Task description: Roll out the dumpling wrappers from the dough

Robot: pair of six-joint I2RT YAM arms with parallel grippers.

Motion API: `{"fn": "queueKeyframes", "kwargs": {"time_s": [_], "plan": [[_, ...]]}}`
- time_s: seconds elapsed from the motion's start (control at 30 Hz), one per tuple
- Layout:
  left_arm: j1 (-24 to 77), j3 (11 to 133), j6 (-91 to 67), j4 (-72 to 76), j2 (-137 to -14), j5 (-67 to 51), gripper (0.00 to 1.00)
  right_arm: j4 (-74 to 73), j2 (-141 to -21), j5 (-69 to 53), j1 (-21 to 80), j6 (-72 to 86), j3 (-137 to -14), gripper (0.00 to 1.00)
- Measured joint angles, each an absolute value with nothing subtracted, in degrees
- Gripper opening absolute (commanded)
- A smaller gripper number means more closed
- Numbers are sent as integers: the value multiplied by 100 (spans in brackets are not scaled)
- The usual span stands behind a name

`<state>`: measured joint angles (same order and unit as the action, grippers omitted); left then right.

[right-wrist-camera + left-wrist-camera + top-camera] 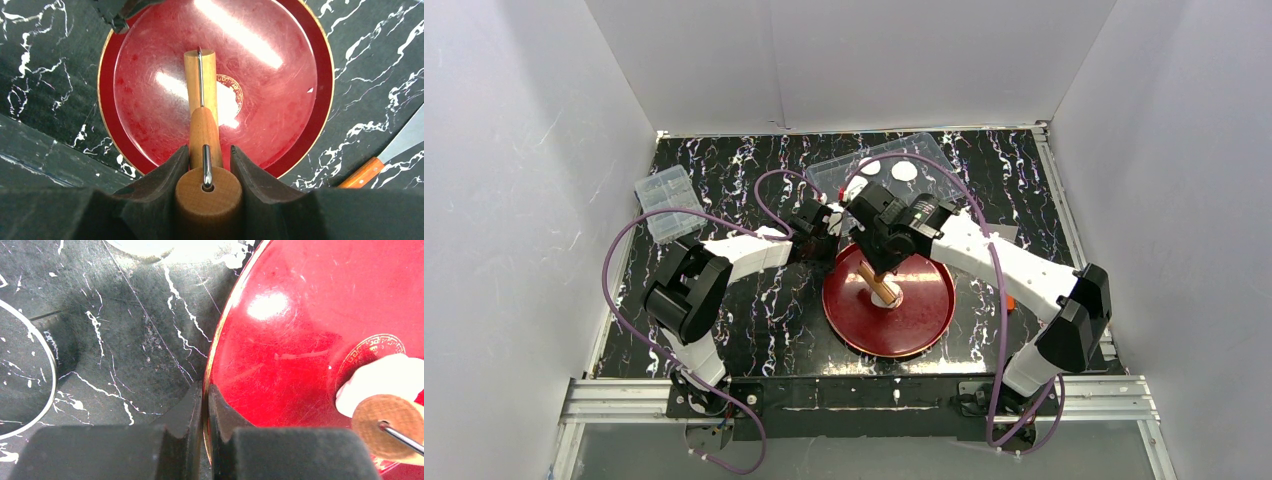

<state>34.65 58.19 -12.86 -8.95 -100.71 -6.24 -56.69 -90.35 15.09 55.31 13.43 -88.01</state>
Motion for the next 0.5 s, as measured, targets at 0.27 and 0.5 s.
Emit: {"fn": "queueKeyframes", "kwargs": {"time_s": [0.27,0.5], "plan": [[3465,5819,-1286,-895,-10071,-622,0,-5435,-9037,1288,5494,1382,-8237,1],[3465,5819,-1286,-895,-10071,-620,0,-5249,-9037,1146,5443,1498,-8064,1]]}}
